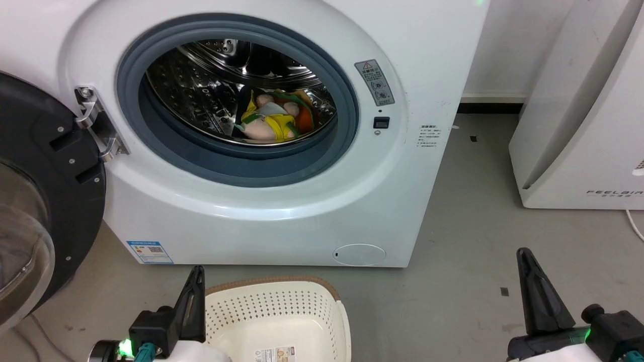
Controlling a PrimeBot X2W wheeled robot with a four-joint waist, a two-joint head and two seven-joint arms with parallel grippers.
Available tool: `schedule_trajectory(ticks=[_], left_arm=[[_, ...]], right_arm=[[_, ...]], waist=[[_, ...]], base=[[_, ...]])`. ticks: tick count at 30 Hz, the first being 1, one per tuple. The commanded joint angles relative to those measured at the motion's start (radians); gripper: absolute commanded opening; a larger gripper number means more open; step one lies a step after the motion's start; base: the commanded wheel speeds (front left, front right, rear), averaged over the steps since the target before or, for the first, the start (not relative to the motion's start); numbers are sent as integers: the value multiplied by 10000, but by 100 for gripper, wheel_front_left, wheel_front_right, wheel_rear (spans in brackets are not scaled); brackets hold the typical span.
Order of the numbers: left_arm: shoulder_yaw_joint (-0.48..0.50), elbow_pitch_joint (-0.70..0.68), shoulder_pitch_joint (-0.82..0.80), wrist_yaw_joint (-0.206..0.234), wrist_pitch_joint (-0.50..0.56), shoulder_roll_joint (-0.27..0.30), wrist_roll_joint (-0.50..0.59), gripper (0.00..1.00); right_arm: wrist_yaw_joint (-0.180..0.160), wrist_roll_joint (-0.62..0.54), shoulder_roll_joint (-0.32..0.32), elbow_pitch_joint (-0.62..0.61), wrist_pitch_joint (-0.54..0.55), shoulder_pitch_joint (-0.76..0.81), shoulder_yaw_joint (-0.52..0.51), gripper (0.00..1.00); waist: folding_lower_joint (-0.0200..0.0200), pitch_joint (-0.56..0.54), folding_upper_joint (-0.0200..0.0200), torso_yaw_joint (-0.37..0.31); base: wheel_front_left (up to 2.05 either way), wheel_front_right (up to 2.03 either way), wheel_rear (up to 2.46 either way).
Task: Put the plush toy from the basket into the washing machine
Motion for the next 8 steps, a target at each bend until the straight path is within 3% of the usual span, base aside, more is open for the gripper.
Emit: schedule_trajectory(ticks=[1, 8], left_arm=[[72, -75, -25, -72, 63, -77, 145, 0], [168, -136, -36, -141, 186, -148, 256, 0]], right_arm=[[-1, -90, 1, 47, 61, -96, 2, 0], [-2, -162, 1, 84, 184, -144, 4, 0]], waist=[[0, -7, -1, -5], [0, -31, -1, -19]], base=[[0, 0, 0], [0, 0, 0]])
